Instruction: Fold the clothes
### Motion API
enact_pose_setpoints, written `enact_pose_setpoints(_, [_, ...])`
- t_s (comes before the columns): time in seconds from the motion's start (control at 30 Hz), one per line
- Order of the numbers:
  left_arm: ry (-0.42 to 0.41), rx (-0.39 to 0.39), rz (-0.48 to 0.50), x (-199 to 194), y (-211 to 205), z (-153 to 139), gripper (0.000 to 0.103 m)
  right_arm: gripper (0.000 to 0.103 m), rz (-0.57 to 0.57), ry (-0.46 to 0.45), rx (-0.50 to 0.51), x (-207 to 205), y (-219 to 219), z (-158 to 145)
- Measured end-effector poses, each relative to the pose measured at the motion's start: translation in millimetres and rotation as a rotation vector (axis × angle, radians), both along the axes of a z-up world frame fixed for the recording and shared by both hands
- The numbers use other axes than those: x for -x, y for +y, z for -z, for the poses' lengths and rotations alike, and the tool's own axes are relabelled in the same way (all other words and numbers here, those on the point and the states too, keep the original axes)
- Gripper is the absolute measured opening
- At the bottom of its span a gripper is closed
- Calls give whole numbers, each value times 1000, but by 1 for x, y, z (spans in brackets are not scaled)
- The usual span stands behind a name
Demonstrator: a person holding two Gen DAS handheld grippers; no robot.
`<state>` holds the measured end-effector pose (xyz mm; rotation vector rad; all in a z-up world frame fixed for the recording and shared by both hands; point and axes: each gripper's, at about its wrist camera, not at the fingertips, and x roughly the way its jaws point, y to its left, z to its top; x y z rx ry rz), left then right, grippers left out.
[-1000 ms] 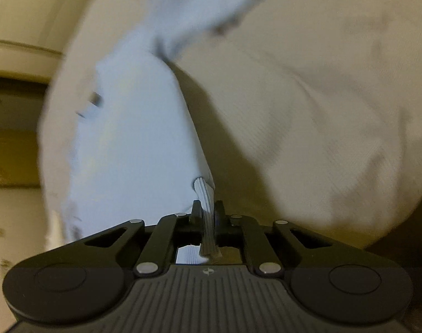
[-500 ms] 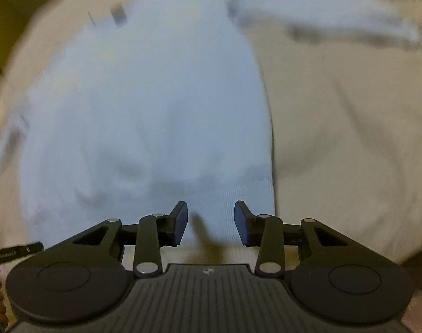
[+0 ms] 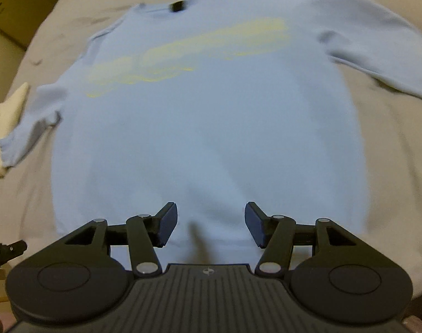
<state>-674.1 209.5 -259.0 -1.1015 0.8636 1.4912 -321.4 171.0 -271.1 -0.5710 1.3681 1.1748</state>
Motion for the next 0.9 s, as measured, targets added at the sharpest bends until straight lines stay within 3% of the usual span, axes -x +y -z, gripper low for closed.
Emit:
enact_pose_setpoints(0.1, [3,-21,-63,43,40,7,20,59,-37,9,3,25,33,7])
enact_pose_setpoints(0.27, [-68,-54,-211,113,108,22,25,61,-38,4,49,57,75,18])
enact_pose_setpoints(0.5, [-177,-82,-360,177,184,53,31,65,20,-2,82,90,128,36])
enact_pose_setpoints(0.63, [-242,-111,-451,198,203,69,36,66,31,6,97,104,162,44])
enact_pose_setpoints(0.73, [-278,-126,-504,209,217,81,48,68,24,13,97,118,191,47])
enact_pose_setpoints(0.9, [-267,-127,-502,207,231,89,43,69,-32,18,88,141,219,47])
